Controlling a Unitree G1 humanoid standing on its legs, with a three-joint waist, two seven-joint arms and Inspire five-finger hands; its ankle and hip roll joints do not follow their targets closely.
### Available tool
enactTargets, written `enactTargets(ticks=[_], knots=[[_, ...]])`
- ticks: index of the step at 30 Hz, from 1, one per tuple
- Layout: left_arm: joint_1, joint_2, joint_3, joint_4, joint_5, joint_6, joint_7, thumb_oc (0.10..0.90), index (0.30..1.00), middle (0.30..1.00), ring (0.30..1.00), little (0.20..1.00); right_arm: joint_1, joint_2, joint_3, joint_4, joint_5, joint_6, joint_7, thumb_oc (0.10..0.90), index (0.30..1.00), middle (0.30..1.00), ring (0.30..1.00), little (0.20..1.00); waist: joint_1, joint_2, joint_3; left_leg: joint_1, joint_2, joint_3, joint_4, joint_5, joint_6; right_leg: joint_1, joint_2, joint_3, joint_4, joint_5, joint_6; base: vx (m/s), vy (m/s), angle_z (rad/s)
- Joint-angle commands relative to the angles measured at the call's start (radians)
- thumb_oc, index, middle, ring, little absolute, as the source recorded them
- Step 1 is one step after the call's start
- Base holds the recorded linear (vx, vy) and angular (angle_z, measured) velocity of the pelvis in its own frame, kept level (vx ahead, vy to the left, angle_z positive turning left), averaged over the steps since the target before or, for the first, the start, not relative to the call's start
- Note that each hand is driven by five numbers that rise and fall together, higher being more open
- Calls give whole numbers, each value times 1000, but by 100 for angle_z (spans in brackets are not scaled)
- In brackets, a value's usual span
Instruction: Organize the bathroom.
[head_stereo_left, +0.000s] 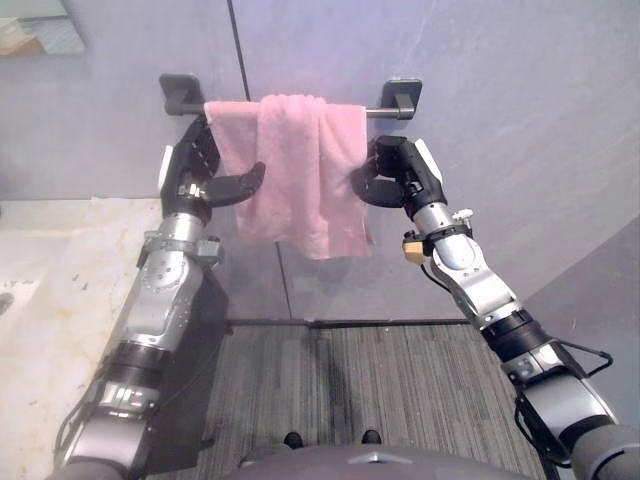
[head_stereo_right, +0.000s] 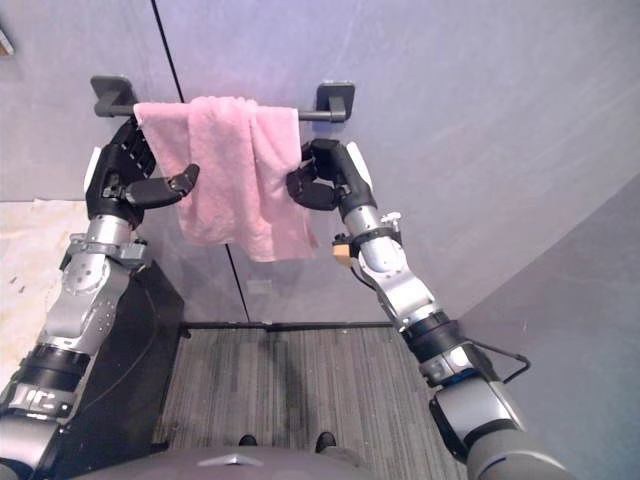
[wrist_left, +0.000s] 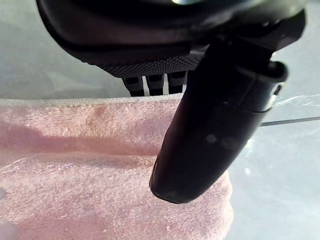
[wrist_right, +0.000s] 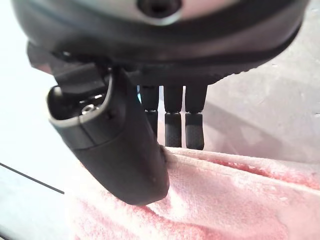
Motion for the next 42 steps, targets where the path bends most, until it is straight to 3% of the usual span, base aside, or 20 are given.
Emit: enactTargets(ticks=[1,11,16,20,26,36,41,42], knots=[[-153,57,7,3,16,-108,-4,400,300,300,300,300,-75,10,15,-17,-15,-96,6,435,352,352,352,352,-4,-21,-105,26,-12,13,17,-94,18,10,-58,38,39,-62,79,0,0,0],[-162,74,6,45,28,-105,17,400,300,300,300,300,-68,5,20,1,-11,-102,6,402,302,302,302,302,-6,-18,-101,25,-12,13,21,-95,20,9,-58,39,42,-63,77,0,0,0],[-137,72,37,64,49,-131,94,400,300,300,300,300,-39,9,-5,9,1,-122,-27,400,300,300,300,300,-6,-19,-101,24,-11,13,24,-98,20,10,-57,40,43,-65,76,0,0,0],[-102,37,73,93,86,-194,230,400,300,300,300,300,-11,36,-33,-2,-13,-136,-134,400,300,300,300,300,-7,-18,-97,25,-11,12,25,-99,21,11,-56,40,43,-66,73,0,0,0],[-39,-19,103,84,156,-207,369,400,300,300,300,300,55,93,-83,-31,-4,-140,-290,400,300,300,300,300,-10,-18,-92,28,-12,11,26,-101,23,13,-54,47,45,-69,69,0,0,0],[-2,-28,96,68,149,-165,366,400,300,300,300,300,110,132,-113,-32,30,-140,-406,400,300,300,300,300,-15,-14,-90,30,-13,15,25,-99,24,14,-51,51,40,-64,67,-3,0,-3],[-25,-29,75,90,141,-148,360,400,300,300,300,300,93,142,-98,-17,27,-141,-386,400,300,300,300,300,-16,-13,-92,30,-13,15,23,-97,23,15,-50,48,36,-62,66,0,0,0],[-28,-27,72,92,140,-145,357,400,300,300,300,300,89,139,-94,-16,28,-140,-380,422,333,333,333,333,-16,-13,-92,30,-13,15,23,-96,22,15,-50,47,36,-62,66,0,0,0]])
